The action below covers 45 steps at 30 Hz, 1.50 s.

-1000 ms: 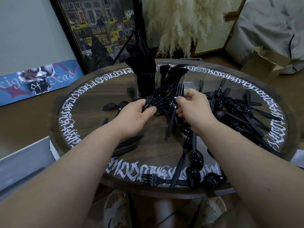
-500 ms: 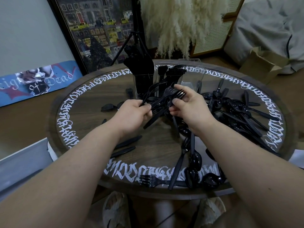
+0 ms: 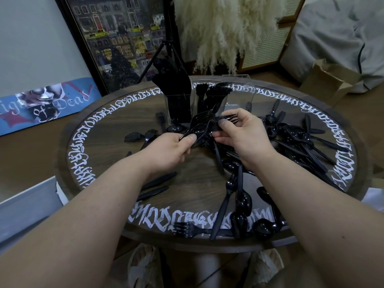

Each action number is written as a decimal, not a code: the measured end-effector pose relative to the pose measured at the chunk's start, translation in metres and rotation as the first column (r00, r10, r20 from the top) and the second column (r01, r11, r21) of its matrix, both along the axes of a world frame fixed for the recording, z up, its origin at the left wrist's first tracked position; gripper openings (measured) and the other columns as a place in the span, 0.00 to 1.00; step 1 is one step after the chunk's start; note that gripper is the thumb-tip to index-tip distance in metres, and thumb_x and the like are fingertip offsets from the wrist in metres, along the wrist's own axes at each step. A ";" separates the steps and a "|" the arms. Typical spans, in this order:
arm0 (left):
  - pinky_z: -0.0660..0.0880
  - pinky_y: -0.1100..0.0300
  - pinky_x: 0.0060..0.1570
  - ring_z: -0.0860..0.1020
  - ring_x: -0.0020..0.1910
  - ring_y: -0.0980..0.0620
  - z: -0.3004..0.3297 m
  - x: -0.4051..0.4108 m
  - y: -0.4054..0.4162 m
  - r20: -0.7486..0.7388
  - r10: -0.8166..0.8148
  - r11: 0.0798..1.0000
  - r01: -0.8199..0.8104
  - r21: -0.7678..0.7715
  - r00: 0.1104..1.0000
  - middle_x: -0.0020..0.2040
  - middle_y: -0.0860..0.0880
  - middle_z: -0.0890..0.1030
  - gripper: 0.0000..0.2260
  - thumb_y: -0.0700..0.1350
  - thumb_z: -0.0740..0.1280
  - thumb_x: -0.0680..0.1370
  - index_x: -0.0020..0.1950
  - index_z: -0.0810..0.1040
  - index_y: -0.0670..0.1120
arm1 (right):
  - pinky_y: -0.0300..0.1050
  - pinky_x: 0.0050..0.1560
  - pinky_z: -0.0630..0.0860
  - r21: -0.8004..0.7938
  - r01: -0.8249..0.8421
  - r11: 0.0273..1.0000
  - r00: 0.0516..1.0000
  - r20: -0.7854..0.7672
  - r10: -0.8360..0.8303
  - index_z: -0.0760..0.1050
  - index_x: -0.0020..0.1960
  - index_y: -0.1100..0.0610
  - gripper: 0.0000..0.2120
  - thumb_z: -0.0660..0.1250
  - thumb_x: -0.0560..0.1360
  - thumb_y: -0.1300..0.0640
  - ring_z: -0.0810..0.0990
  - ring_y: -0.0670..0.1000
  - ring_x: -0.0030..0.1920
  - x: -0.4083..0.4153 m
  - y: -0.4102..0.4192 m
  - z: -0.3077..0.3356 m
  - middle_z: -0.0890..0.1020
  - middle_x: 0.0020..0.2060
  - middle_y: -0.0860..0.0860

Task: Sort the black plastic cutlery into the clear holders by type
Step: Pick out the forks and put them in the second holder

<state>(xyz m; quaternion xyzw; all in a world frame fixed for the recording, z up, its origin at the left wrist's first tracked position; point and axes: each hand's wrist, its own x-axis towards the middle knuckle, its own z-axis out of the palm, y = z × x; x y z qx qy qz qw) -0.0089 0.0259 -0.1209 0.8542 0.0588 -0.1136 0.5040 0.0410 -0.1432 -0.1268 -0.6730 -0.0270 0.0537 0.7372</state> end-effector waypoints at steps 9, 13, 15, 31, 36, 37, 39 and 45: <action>0.68 0.56 0.46 0.75 0.45 0.48 -0.004 0.006 0.008 0.141 0.067 0.955 -0.104 0.277 0.988 0.41 0.48 0.78 0.19 0.59 0.56 0.81 0.44 0.75 0.45 | 0.38 0.35 0.80 -0.284 -0.046 0.958 0.998 0.038 0.059 0.80 0.47 0.60 0.05 0.66 0.77 0.66 0.80 0.46 0.29 0.002 -0.006 -0.004 0.80 0.34 0.54; 0.66 0.54 0.47 0.73 0.50 0.43 -0.009 0.011 0.013 0.158 0.134 0.922 -0.182 0.342 0.978 0.43 0.46 0.75 0.17 0.56 0.53 0.82 0.46 0.69 0.43 | 0.39 0.32 0.77 -0.536 -0.108 0.837 0.988 0.037 0.152 0.80 0.45 0.57 0.06 0.65 0.77 0.63 0.78 0.46 0.28 0.000 -0.009 -0.002 0.80 0.33 0.55; 0.69 0.53 0.49 0.74 0.51 0.43 -0.012 0.011 0.013 0.172 0.066 0.905 -0.131 0.405 0.983 0.47 0.46 0.77 0.16 0.55 0.55 0.82 0.51 0.71 0.42 | 0.45 0.36 0.78 -0.619 -0.136 0.774 0.981 0.028 0.194 0.81 0.42 0.56 0.07 0.66 0.77 0.60 0.78 0.49 0.30 0.001 -0.009 0.000 0.81 0.32 0.57; 0.73 0.46 0.51 0.74 0.41 0.45 -0.006 0.005 -0.001 0.170 -0.060 0.985 0.031 0.169 0.984 0.37 0.47 0.73 0.19 0.58 0.54 0.81 0.41 0.67 0.44 | 0.42 0.33 0.70 -0.584 -0.104 0.805 0.993 -0.023 0.112 0.80 0.43 0.66 0.09 0.67 0.75 0.60 0.72 0.46 0.25 0.006 -0.011 -0.004 0.77 0.28 0.56; 0.68 0.54 0.49 0.73 0.44 0.48 -0.003 0.003 -0.005 0.120 -0.080 0.971 0.050 0.235 0.989 0.40 0.50 0.73 0.20 0.57 0.50 0.82 0.45 0.70 0.42 | 0.43 0.39 0.72 -0.595 -0.118 0.795 0.979 0.063 0.193 0.80 0.46 0.56 0.08 0.63 0.79 0.58 0.73 0.46 0.29 0.002 -0.013 0.002 0.77 0.27 0.49; 0.67 0.55 0.48 0.72 0.43 0.49 -0.002 0.002 -0.007 0.114 -0.089 0.967 0.059 0.248 0.989 0.39 0.50 0.72 0.20 0.56 0.50 0.82 0.45 0.70 0.43 | 0.41 0.41 0.72 -0.603 -0.101 0.791 0.974 0.101 0.201 0.80 0.50 0.54 0.07 0.63 0.79 0.58 0.72 0.44 0.30 0.002 -0.013 0.003 0.75 0.27 0.45; 0.68 0.56 0.46 0.72 0.41 0.51 -0.001 0.003 -0.008 0.104 -0.089 0.968 0.061 0.243 0.991 0.37 0.51 0.73 0.20 0.56 0.50 0.83 0.44 0.71 0.43 | 0.38 0.47 0.71 -0.630 -0.057 0.774 0.961 0.176 0.214 0.77 0.62 0.53 0.13 0.63 0.79 0.58 0.70 0.37 0.33 0.002 -0.012 0.003 0.72 0.31 0.38; 0.70 0.55 0.50 0.74 0.42 0.51 -0.003 0.007 -0.003 0.109 -0.064 0.962 0.032 0.272 0.992 0.39 0.52 0.76 0.20 0.59 0.52 0.81 0.43 0.74 0.47 | 0.33 0.38 0.71 -0.576 -0.014 0.817 0.935 0.281 0.215 0.81 0.52 0.52 0.08 0.65 0.78 0.60 0.75 0.37 0.29 0.000 -0.014 0.000 0.76 0.25 0.34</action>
